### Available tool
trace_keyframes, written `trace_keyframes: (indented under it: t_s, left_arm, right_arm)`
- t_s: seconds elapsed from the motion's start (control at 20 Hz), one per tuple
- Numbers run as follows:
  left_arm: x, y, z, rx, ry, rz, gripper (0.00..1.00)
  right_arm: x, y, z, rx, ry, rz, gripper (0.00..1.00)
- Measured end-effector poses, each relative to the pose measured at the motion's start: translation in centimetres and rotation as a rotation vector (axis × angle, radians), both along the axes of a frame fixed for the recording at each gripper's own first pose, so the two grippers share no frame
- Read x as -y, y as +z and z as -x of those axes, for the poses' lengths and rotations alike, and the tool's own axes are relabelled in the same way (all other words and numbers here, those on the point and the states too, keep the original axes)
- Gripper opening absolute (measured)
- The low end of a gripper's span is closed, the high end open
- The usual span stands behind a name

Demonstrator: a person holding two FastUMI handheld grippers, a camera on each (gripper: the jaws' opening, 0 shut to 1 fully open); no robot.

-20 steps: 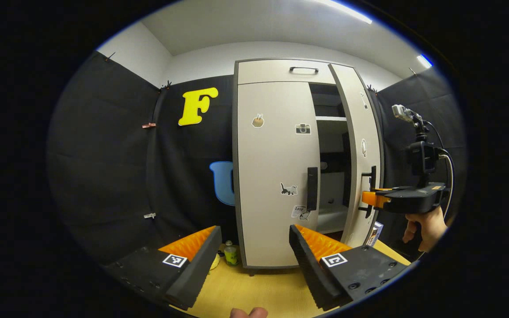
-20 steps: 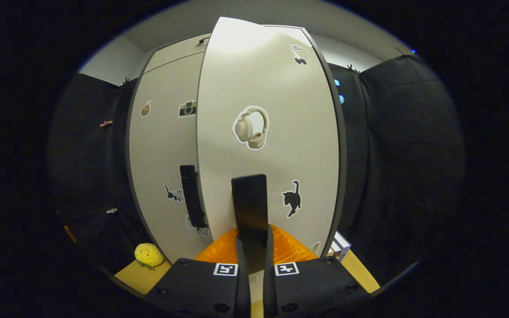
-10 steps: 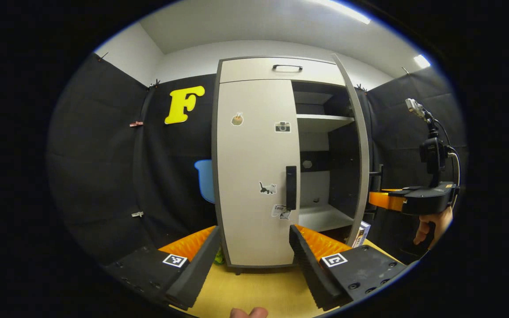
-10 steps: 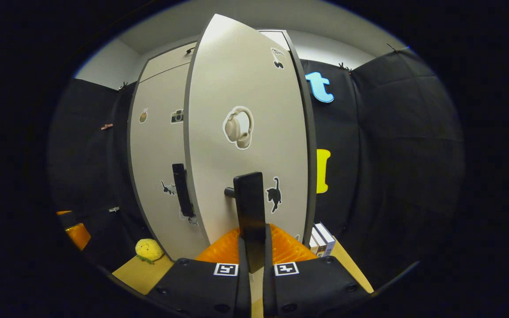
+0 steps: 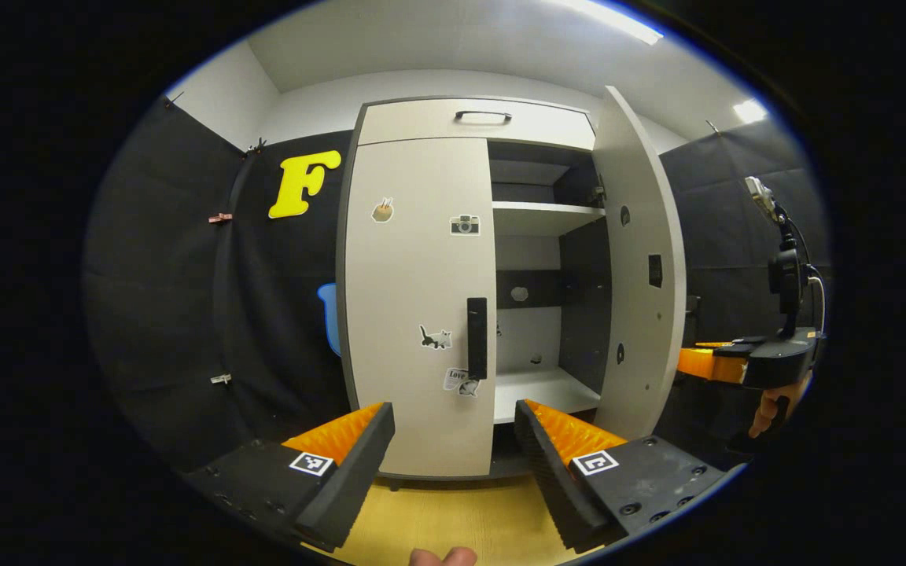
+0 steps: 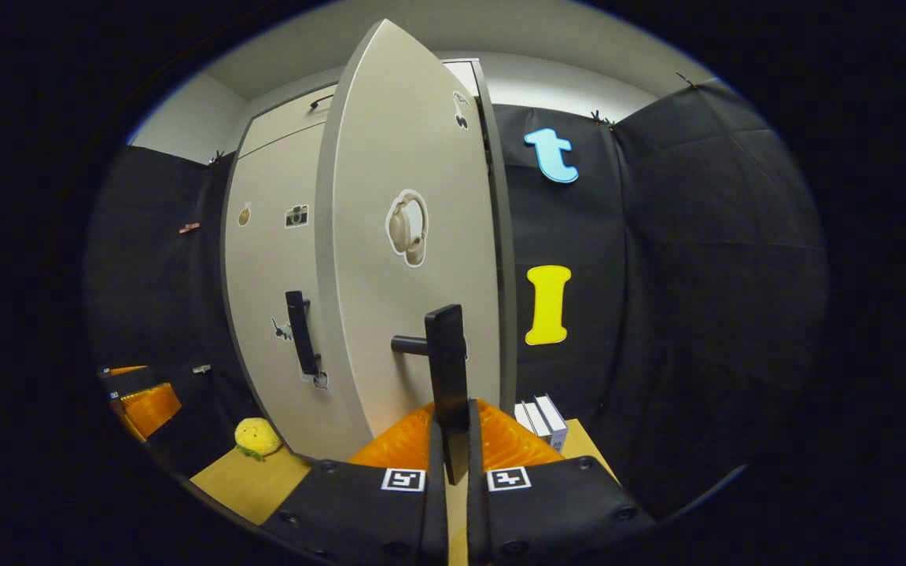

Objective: Open the right door of the double-door shoe cabinet with the right hand, and open the left door with the left hand.

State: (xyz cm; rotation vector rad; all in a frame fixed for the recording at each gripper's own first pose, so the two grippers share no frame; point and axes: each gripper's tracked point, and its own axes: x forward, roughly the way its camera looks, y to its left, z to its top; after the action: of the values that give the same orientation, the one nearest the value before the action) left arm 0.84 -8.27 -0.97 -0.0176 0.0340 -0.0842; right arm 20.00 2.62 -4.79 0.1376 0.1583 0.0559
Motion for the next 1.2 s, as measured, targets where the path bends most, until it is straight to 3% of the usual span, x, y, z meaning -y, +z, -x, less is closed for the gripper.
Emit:
trace_keyframes:
  t_s: [0.1,0.15,0.45,0.6,0.8,0.9,0.95,1.0,1.1,1.2]
  left_arm:
    - [0.8,0.0,-0.2,-0.002,-0.005,-0.008,0.95]
    - [1.0,0.1,-0.4,-0.002,-0.006,-0.012,0.95]
    - [2.6,0.2,-1.5,-0.007,-0.02,-0.006,0.95]
    - [3.4,0.3,-2.1,-0.009,-0.032,-0.01,0.95]
    - [3.8,0.9,-3.6,-0.007,-0.046,-0.014,0.95]
    - [3.5,1.1,-4.8,-0.006,-0.042,-0.008,0.95]
    - [3.4,1.3,-5.5,-0.008,-0.04,-0.002,0.95]
    - [3.1,1.6,-6.3,-0.006,-0.035,0.003,0.95]
    - [2.8,2.1,-8.1,0.0,-0.024,0.007,0.95]
    - [2.8,2.5,-10.1,0.01,-0.021,-0.002,0.94]
  right_arm:
    - [0.6,0.1,0.1,0.006,-0.014,0.007,0.15]
    - [1.1,0.0,-0.1,0.013,-0.022,0.02,0.1]
    - [3.5,0.1,-0.2,0.019,-0.084,0.037,0.05]
    - [1.9,0.1,-0.3,0.02,-0.052,-0.022,0.05]
    - [3.2,0.0,0.1,0.011,-0.08,0.004,0.05]
    - [3.7,0.0,0.0,0.021,-0.098,0.014,0.11]
    - [4.1,0.3,0.1,0.031,-0.113,0.022,0.19]
    - [4.4,0.4,0.0,0.04,-0.127,0.031,0.22]
    - [5.5,0.5,0.2,0.041,-0.159,0.063,0.5]
    - [5.8,0.7,0.6,0.05,-0.16,0.068,1.0]
